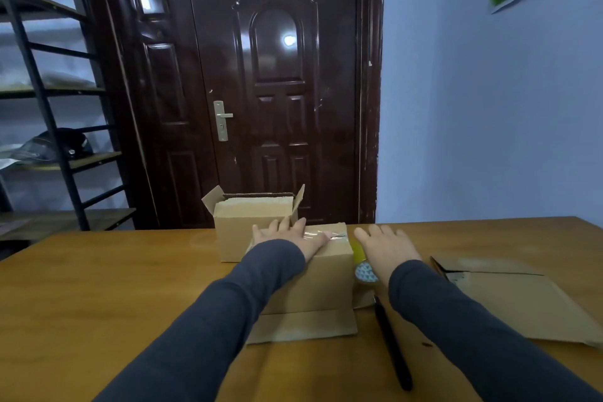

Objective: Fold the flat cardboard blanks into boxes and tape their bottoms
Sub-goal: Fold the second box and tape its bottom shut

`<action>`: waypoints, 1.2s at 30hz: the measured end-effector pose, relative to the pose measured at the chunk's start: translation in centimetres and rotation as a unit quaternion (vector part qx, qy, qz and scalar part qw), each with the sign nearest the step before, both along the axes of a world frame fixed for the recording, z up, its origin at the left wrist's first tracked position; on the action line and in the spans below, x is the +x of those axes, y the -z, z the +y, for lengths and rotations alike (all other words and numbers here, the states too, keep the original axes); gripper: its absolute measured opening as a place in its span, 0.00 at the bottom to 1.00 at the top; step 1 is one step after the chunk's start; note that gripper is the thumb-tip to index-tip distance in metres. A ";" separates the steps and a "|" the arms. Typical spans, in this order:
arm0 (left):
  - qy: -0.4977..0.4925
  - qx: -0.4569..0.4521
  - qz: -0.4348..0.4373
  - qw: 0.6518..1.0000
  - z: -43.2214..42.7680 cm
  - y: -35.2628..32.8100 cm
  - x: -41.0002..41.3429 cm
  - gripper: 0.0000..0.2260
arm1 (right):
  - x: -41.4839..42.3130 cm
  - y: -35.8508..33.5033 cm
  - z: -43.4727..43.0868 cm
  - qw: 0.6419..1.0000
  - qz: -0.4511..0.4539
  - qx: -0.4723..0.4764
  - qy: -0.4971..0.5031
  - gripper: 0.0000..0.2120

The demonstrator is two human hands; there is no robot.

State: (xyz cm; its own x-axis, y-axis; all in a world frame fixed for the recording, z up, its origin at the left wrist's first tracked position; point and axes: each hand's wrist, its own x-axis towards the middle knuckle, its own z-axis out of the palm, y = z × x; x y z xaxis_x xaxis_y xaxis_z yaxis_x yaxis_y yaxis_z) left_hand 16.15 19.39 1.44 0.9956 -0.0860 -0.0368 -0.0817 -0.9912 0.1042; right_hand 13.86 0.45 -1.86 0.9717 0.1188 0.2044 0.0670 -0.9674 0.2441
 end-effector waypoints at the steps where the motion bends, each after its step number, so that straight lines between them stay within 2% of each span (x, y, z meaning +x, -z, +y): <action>1: -0.003 0.003 0.009 1.000 0.3 0.0 -0.1 0.39 | 0.1 -0.3 0.0 1.000 0.012 -0.006 -0.002 0.29; 4: -0.025 0.009 0.043 0.999 -0.5 -0.2 0.4 0.39 | 0.4 -1.5 0.1 0.998 0.061 -0.021 -0.010 0.27; 8: -0.057 -0.125 0.122 0.983 -3.8 -1.4 1.2 0.28 | 1.0 -2.5 1.5 0.992 0.086 -0.093 -0.029 0.19; 9: -0.059 -0.123 0.116 0.984 -4.5 -1.2 1.3 0.30 | 1.2 -2.4 1.7 0.992 0.082 -0.098 -0.021 0.18; 10: -0.081 -0.103 0.092 0.987 -4.8 -0.6 1.4 0.36 | 1.3 -2.2 2.0 0.992 0.083 -0.099 -0.013 0.18; 11: -0.086 -0.062 0.047 0.993 -4.8 -0.1 0.8 0.40 | 1.4 -2.0 2.1 0.992 0.084 -0.098 -0.007 0.18; 13: -0.026 0.000 -0.060 0.998 -4.9 0.8 0.2 0.35 | 1.6 -1.7 2.2 0.990 0.089 -0.109 0.005 0.20; 14: 0.035 -0.006 -0.081 0.996 -4.8 1.1 0.3 0.29 | 1.7 -1.6 2.2 0.989 0.093 -0.115 0.008 0.21; 16: 0.123 -0.032 -0.058 0.990 -4.9 0.8 0.9 0.23 | 1.7 -1.6 2.3 0.988 0.100 -0.115 0.014 0.23; 19: 0.100 -0.039 0.014 0.994 -5.5 0.6 2.0 0.23 | 1.9 -1.1 2.2 0.991 0.086 -0.103 0.009 0.23; 21: 0.078 -0.040 0.032 0.996 -5.8 0.5 2.1 0.25 | 1.9 -1.1 2.1 0.993 0.074 -0.092 0.001 0.23; 26: 0.016 -0.036 -0.012 0.999 -7.5 0.5 1.0 0.26 | 1.1 -1.0 2.0 0.989 0.081 -0.126 -0.013 0.19; 30: 0.025 -0.022 -0.042 0.999 -7.2 0.8 0.6 0.27 | 0.6 -0.5 2.0 0.990 0.050 -0.130 -0.009 0.20; 32: 0.025 -0.027 -0.043 0.998 -7.1 0.7 0.6 0.26 | 0.5 0.1 2.0 0.996 0.026 -0.084 -0.009 0.22; 36: 0.033 -0.042 -0.048 0.997 -7.1 0.7 0.5 0.23 | 0.8 0.9 1.0 0.993 -0.027 0.108 -0.039 0.28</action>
